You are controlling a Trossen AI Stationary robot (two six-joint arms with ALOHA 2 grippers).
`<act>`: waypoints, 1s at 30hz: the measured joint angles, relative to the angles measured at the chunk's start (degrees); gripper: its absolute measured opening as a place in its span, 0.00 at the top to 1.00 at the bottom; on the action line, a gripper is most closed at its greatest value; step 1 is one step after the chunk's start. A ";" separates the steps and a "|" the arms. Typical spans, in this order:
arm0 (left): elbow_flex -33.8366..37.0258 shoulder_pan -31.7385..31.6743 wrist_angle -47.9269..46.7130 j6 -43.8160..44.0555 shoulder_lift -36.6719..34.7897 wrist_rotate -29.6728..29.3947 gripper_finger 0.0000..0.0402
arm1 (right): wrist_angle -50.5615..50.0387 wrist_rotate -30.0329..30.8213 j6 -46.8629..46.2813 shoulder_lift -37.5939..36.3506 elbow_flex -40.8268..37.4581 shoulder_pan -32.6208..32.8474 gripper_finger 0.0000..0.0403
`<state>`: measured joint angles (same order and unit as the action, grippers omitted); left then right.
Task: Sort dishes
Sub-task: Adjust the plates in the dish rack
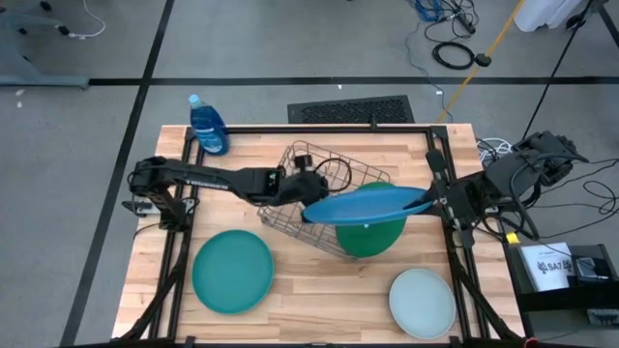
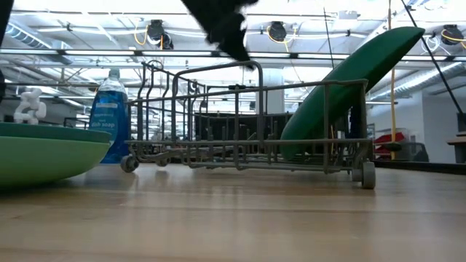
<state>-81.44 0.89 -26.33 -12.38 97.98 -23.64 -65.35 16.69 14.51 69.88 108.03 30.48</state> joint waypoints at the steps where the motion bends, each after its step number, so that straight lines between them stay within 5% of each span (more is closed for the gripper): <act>1: -0.26 0.35 2.84 -1.82 -0.22 1.69 0.69 | 0.50 0.00 0.36 -0.09 0.00 0.00 0.97; 5: -0.52 0.43 7.01 -4.67 -0.40 8.78 0.69 | 1.32 -0.31 1.17 -0.25 0.04 0.02 0.97; 9: -0.43 -1.34 2.58 -4.53 -0.32 8.93 0.69 | -1.46 -2.67 -1.25 -0.61 0.02 0.00 0.97; 14: -0.43 -4.09 -5.03 -4.18 -0.33 8.38 0.69 | -8.05 -8.07 -11.00 -0.84 0.04 0.02 0.97; 19: -0.45 -4.68 -2.85 -3.38 -0.35 12.74 0.69 | -13.73 -9.18 -22.43 -0.32 0.02 0.02 0.97; 24: -0.54 -4.58 1.19 -4.79 -0.05 13.88 0.69 | -18.08 -0.47 -29.26 -0.57 0.02 0.04 0.97; 30: -0.52 -5.64 -2.00 -3.43 -1.09 1.37 0.69 | -17.25 14.57 -33.42 -0.99 0.02 -0.14 0.97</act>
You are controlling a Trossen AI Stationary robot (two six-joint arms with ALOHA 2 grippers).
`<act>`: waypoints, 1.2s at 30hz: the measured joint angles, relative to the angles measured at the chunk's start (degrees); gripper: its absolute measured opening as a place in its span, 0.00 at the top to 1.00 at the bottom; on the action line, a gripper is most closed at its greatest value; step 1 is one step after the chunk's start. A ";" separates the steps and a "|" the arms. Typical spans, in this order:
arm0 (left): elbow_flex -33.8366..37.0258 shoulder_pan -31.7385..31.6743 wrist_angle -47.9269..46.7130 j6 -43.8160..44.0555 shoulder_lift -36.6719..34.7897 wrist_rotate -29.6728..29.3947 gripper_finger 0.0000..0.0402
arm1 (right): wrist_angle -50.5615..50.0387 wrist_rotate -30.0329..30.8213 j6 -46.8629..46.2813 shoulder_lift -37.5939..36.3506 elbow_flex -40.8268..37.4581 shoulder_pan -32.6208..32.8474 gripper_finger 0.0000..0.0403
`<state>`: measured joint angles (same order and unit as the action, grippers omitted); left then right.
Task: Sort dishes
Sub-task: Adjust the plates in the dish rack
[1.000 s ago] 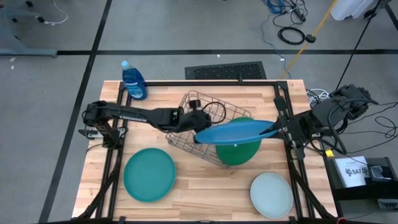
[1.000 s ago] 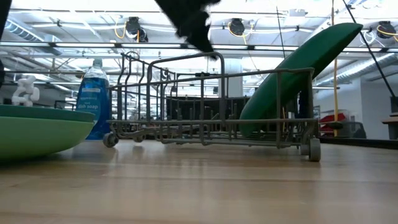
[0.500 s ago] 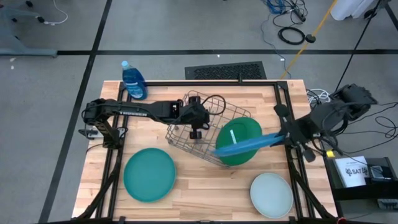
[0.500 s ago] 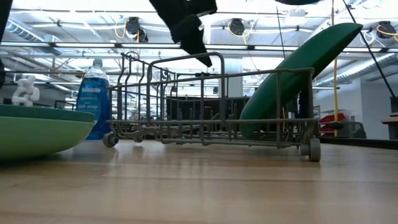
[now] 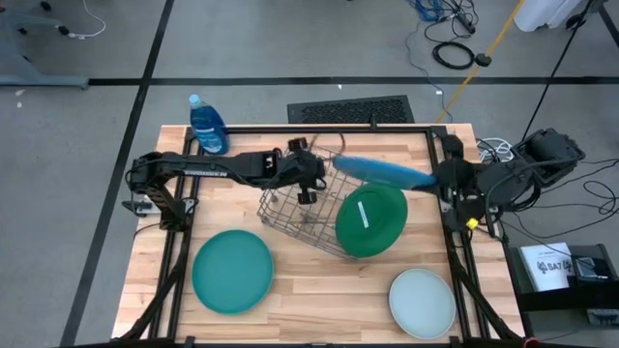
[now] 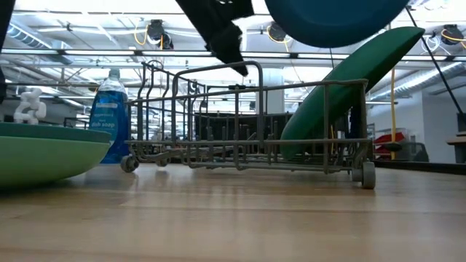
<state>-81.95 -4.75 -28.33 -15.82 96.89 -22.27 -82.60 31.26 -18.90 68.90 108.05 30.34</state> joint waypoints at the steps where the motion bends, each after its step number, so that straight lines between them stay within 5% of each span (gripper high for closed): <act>1: 0.00 0.05 0.04 0.31 -0.84 -0.54 0.70 | 0.51 1.52 -0.87 0.10 0.00 -0.01 0.97; 7: -0.07 0.34 0.23 0.42 -5.91 -0.34 0.83 | 4.77 9.08 -2.11 1.38 0.00 -1.92 0.97; 12: -0.04 0.44 -2.49 2.07 -9.96 -0.52 0.98 | 3.37 9.20 -3.11 3.24 0.00 -6.21 0.97; 21: 4.49 1.60 -5.13 5.10 -20.58 -3.72 0.99 | 2.48 8.93 -9.71 4.73 -3.25 -11.05 0.97; 29: 18.05 4.21 9.10 7.48 -28.55 -2.87 1.00 | 21.41 5.93 -15.08 4.81 -13.27 -14.27 0.97; 36: 26.58 4.48 18.90 4.39 -30.36 -2.70 1.00 | 35.50 9.59 -27.83 5.13 -20.63 -15.36 0.97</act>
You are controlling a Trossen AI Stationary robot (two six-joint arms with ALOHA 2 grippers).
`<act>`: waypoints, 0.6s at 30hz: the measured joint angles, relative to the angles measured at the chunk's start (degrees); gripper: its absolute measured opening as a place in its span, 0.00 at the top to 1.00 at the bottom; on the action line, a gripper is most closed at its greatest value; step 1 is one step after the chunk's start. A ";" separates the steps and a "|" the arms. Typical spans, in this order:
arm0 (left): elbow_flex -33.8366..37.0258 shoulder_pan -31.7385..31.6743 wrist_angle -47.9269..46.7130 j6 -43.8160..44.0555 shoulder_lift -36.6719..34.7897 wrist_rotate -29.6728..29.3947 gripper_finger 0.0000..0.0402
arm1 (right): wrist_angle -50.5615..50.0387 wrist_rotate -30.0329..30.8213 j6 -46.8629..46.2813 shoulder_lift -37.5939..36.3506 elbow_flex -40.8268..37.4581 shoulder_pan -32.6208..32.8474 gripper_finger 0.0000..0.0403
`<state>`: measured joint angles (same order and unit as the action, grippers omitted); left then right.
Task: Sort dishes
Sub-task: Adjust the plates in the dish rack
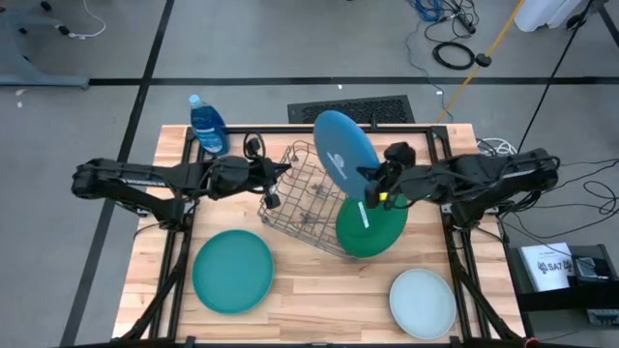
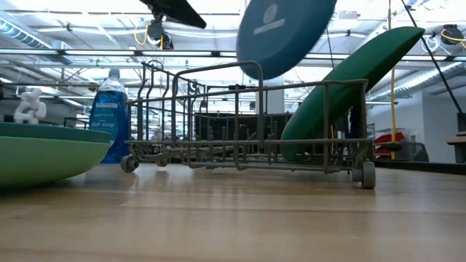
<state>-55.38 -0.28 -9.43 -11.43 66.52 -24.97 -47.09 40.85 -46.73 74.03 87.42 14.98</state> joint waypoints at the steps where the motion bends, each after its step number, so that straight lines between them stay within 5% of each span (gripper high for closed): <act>1: 0.76 -0.26 1.33 -0.42 0.11 0.04 1.00 | 1.95 1.00 -2.20 0.34 -1.38 0.01 0.97; 18: 3.32 -9.66 11.96 -8.81 0.08 4.98 1.00 | 13.02 8.72 -30.34 13.68 -5.60 2.43 0.97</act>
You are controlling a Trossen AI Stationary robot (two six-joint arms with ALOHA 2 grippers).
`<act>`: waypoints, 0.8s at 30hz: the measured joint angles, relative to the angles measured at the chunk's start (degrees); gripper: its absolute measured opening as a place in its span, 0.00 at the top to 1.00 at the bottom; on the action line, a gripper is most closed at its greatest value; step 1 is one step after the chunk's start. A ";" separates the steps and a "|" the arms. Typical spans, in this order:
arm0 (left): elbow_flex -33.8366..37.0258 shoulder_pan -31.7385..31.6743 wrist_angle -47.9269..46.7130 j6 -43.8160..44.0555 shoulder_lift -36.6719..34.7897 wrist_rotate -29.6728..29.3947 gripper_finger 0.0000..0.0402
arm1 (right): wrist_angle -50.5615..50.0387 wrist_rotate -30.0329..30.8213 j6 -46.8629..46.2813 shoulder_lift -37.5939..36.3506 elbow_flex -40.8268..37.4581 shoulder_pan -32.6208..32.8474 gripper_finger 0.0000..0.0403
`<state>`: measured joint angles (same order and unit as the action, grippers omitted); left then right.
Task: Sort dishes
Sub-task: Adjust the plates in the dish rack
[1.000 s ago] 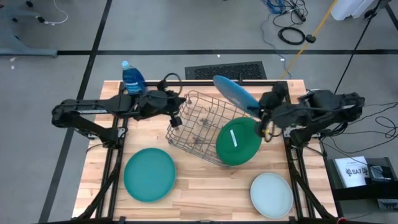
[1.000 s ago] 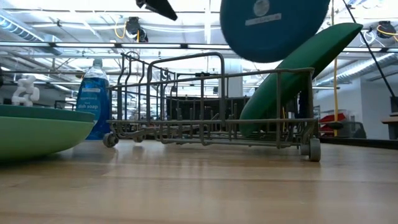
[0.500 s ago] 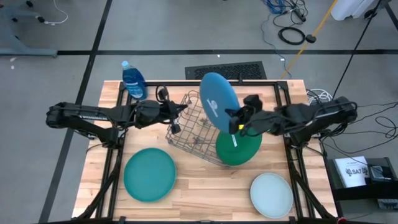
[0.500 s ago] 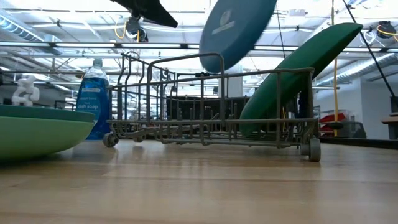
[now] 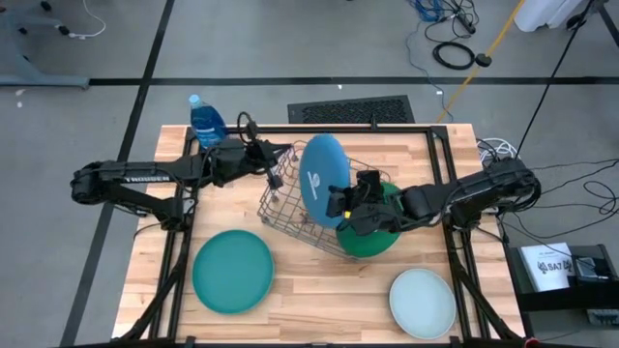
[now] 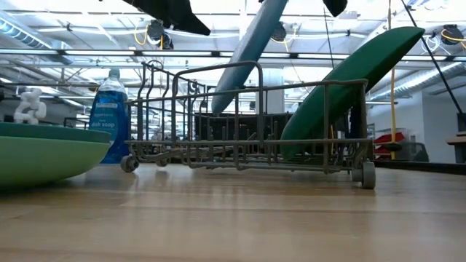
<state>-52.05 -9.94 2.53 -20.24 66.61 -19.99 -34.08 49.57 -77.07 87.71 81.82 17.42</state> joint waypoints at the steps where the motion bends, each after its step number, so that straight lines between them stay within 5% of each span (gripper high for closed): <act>1: 0.00 -0.59 0.51 -0.18 0.00 0.12 1.00 | 0.02 1.24 -1.14 0.31 0.00 0.18 0.97; 9: 0.00 -4.56 5.61 -2.68 0.02 5.11 1.00 | 4.84 5.54 -4.52 4.70 0.07 -0.98 0.97; 18: 0.00 -6.60 7.07 -3.00 0.03 13.89 1.00 | 14.21 5.64 -0.62 12.64 0.07 -3.59 0.97; 24: 0.00 -7.08 5.49 -4.28 0.91 15.73 1.00 | 13.55 5.72 4.33 11.76 0.07 -3.04 0.97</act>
<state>-52.05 -17.02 8.02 -24.51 67.52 -4.26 -20.53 55.29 -72.73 99.48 81.89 14.38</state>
